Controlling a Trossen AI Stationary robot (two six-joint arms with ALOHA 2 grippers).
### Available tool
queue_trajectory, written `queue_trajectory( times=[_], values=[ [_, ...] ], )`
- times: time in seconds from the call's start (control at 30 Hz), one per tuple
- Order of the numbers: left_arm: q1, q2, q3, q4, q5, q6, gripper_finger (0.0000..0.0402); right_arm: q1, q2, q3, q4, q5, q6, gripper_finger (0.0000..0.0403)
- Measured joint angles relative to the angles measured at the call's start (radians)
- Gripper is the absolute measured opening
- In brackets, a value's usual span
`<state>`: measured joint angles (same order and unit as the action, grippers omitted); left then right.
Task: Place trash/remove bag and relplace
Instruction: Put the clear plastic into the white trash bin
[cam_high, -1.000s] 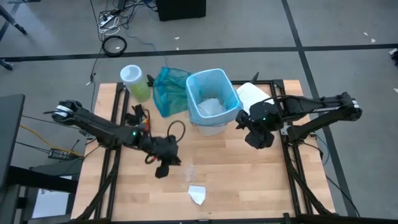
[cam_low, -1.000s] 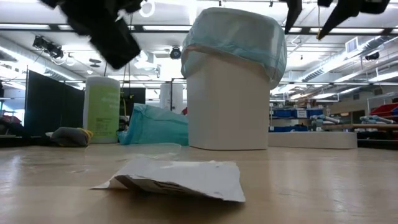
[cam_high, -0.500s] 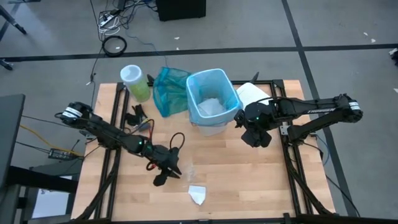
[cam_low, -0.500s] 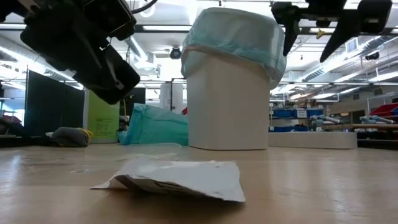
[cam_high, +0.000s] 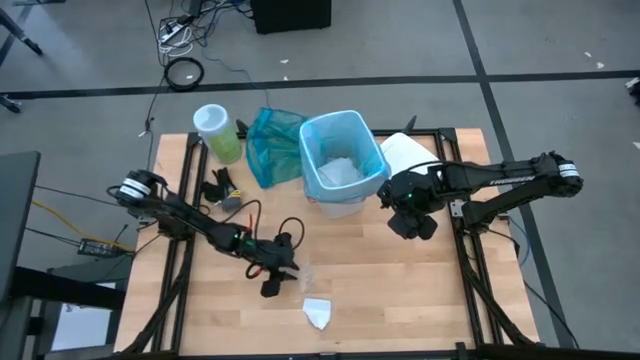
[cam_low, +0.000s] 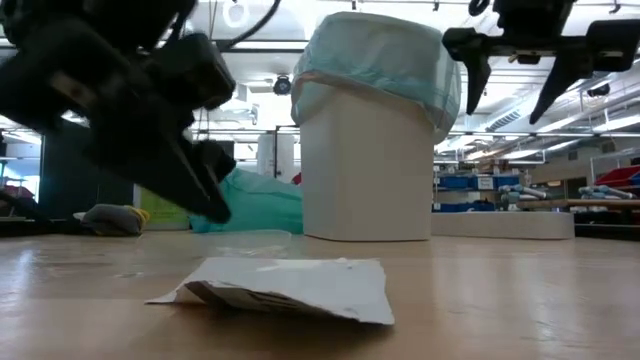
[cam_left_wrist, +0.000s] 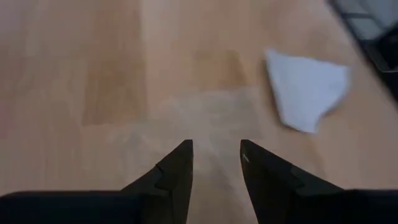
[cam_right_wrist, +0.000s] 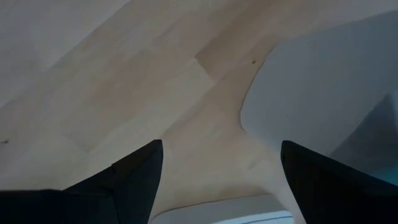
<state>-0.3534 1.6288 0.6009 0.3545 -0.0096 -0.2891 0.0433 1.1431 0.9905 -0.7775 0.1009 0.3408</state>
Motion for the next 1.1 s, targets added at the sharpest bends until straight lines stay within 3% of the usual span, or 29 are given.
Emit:
queue_trajectory(
  times=[0.3, 0.47, 0.63, 0.83, 1.1],
  values=[
    [-0.002, 0.138, 0.008, 0.082, -0.024, -0.068, 0.0144, 0.000, 0.000, -0.018, 0.001, -0.022, 0.007, 0.0310],
    [-0.002, 0.185, 0.060, -0.007, -0.052, -0.181, 0.0120, 0.000, 0.000, -0.018, 0.000, -0.052, 0.008, 0.0310],
    [0.006, 0.188, 0.082, -0.043, -0.057, -0.230, 0.0016, 0.002, 0.000, -0.018, 0.000, -0.053, 0.009, 0.0309],
    [0.033, 0.182, 0.153, -0.117, -0.070, -0.288, 0.0004, 0.002, 0.000, -0.018, -0.001, -0.052, 0.009, 0.0302],
    [0.067, 0.095, 0.310, -0.380, -0.165, -0.154, 0.0002, 0.002, 0.000, -0.018, -0.001, -0.052, 0.006, 0.0295]
  ],
)
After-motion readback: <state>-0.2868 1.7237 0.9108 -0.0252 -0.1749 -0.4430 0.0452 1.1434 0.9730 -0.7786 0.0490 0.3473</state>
